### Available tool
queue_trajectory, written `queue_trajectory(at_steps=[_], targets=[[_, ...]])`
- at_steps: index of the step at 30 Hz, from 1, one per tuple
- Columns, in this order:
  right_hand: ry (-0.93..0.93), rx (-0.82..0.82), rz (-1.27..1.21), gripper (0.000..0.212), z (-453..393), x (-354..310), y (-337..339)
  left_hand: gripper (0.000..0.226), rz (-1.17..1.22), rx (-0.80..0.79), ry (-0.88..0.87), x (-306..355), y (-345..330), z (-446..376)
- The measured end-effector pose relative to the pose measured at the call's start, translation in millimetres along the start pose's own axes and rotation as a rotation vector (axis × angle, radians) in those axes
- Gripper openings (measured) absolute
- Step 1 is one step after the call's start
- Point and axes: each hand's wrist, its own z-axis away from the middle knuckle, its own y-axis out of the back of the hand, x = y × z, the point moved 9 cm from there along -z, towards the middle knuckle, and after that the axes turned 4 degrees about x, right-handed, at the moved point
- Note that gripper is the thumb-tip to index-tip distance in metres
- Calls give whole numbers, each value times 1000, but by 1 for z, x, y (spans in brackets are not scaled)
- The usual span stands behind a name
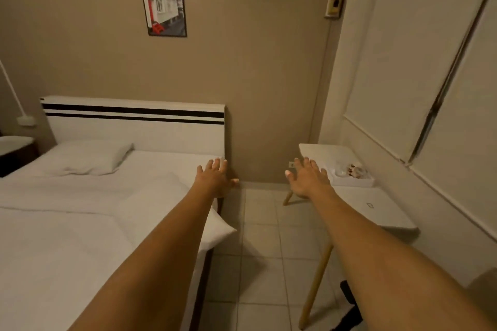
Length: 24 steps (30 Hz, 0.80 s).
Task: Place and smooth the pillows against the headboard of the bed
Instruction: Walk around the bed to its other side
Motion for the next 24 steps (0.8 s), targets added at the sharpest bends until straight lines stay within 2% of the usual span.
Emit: queue_trajectory(at_steps=[14,24], targets=[[168,-62,-26,65,-157,-97,-36,76,-12,-32,165,-89,-14,-122],[244,-70,-25,64,-291,-198,-75,76,-10,-53,252,-201,-20,-233]])
